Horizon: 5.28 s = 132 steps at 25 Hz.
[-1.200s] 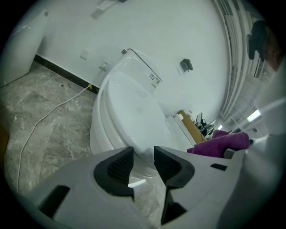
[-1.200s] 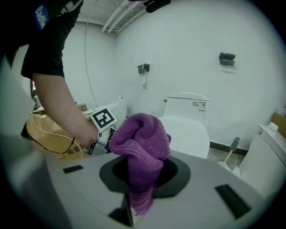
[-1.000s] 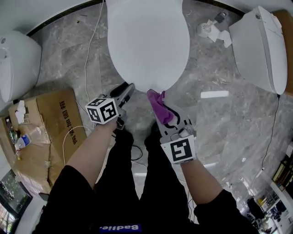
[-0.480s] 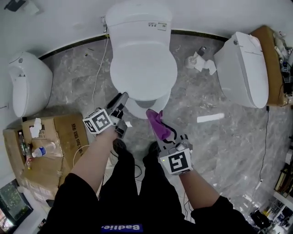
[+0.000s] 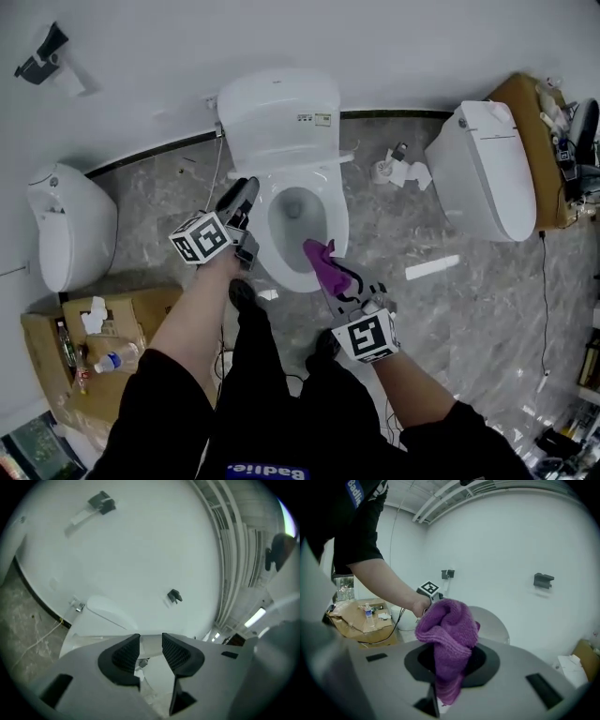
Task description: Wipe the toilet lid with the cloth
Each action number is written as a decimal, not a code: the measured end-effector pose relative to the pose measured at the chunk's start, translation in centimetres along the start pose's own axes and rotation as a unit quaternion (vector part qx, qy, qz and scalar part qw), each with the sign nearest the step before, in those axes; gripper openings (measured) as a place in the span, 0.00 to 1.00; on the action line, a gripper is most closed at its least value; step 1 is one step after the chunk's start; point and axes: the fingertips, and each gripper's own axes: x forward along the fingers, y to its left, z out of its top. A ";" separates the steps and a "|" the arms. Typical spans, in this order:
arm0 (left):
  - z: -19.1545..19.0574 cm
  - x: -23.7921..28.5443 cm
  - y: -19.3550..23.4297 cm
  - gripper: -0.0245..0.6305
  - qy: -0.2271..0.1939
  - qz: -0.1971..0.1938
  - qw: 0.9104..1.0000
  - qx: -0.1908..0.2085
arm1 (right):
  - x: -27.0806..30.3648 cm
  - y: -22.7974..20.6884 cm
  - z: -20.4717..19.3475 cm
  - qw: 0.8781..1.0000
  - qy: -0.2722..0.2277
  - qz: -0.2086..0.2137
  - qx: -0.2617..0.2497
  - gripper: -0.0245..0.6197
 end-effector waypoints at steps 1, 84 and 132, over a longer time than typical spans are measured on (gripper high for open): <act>1.0 0.8 0.3 0.28 0.013 -0.005 1.000 0.026 | 1.0 -0.4 0.4 1.000 0.004 -0.007 0.004 0.13; 18.5 5.7 12.5 0.08 0.075 -0.067 0.943 0.318 | 38.2 -19.9 10.9 0.970 -0.099 -0.184 0.121 0.13; 12.2 4.0 16.7 0.07 0.106 -0.043 0.949 0.295 | 37.5 -23.6 -1.6 0.956 -0.051 -0.260 0.127 0.13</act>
